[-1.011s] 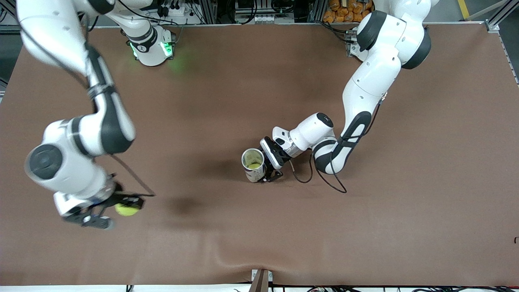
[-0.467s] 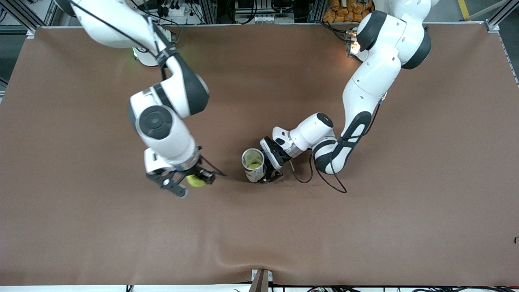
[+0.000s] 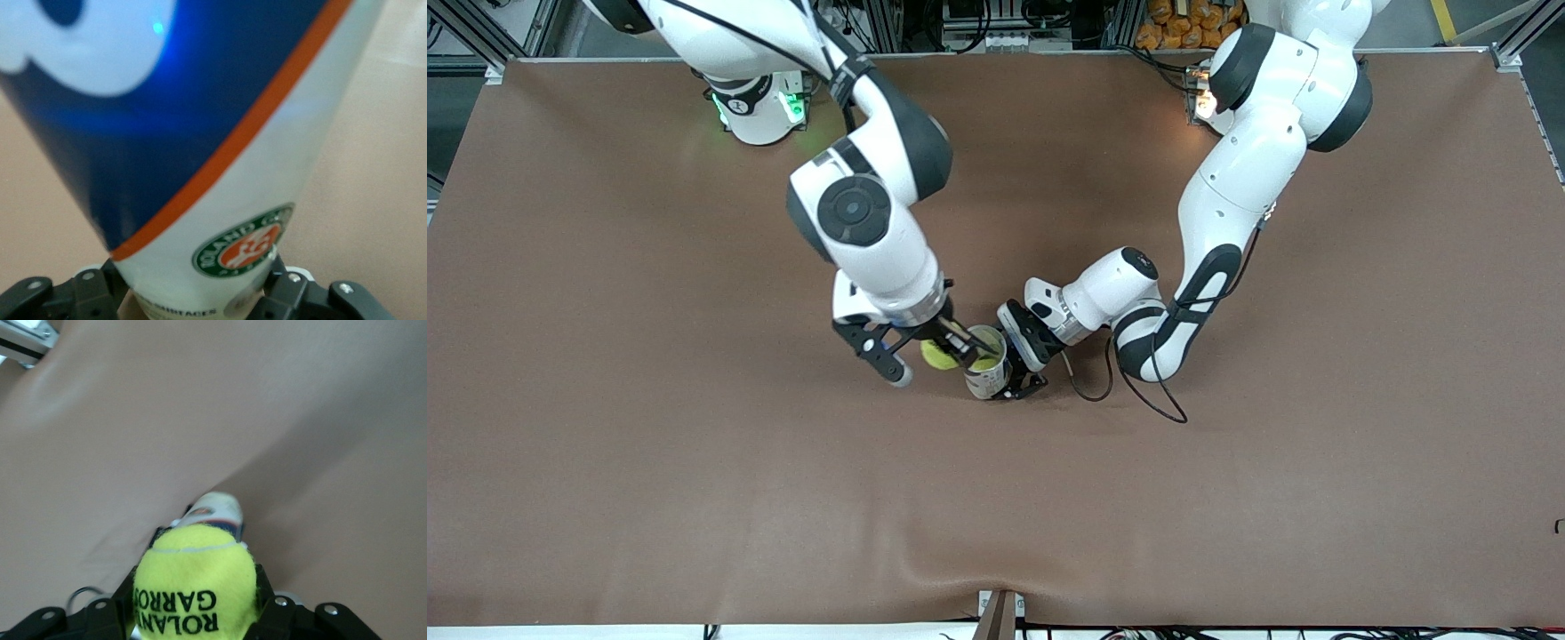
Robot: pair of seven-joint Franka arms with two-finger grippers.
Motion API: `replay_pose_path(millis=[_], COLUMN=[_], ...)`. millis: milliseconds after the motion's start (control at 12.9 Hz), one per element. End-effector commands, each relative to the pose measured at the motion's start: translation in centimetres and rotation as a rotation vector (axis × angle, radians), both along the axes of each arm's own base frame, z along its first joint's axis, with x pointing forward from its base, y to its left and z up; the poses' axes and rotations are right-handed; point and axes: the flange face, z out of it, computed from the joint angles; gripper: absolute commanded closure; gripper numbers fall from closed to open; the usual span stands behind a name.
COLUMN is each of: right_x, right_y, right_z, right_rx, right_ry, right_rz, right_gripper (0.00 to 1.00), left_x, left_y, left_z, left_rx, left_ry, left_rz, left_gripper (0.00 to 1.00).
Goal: Insert tennis ball vertically with right arm
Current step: 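Carry the second ball over the can and drop it in with the right gripper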
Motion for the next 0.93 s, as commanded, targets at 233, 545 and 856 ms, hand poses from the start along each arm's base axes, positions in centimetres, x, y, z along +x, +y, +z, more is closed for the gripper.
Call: replay_pose_path(millis=[233,545,856], right_x=[-1.6,-1.3,0.2], right_y=[4.5,3.8,1.9], right_z=[-2.3,-2.7,-1.6], right_rx=[0.036,0.024,0.033], right_ry=[-0.017,-0.012,-0.019], right_rz=[-0.058,-0.060,-0.086], right_gripper=[0.32,0.05,0.00], left_x=[-1.4,-1.6,-1.7], left_y=[0.3,0.1,0.0], left_z=[-3.3,-3.3,-3.4], left_rx=[0.033,0.033,0.034], left_ry=[0.035,0.036,0.037], left_rz=[-0.026,-0.028,-0.032], left_gripper=[0.22,0.22,0.21])
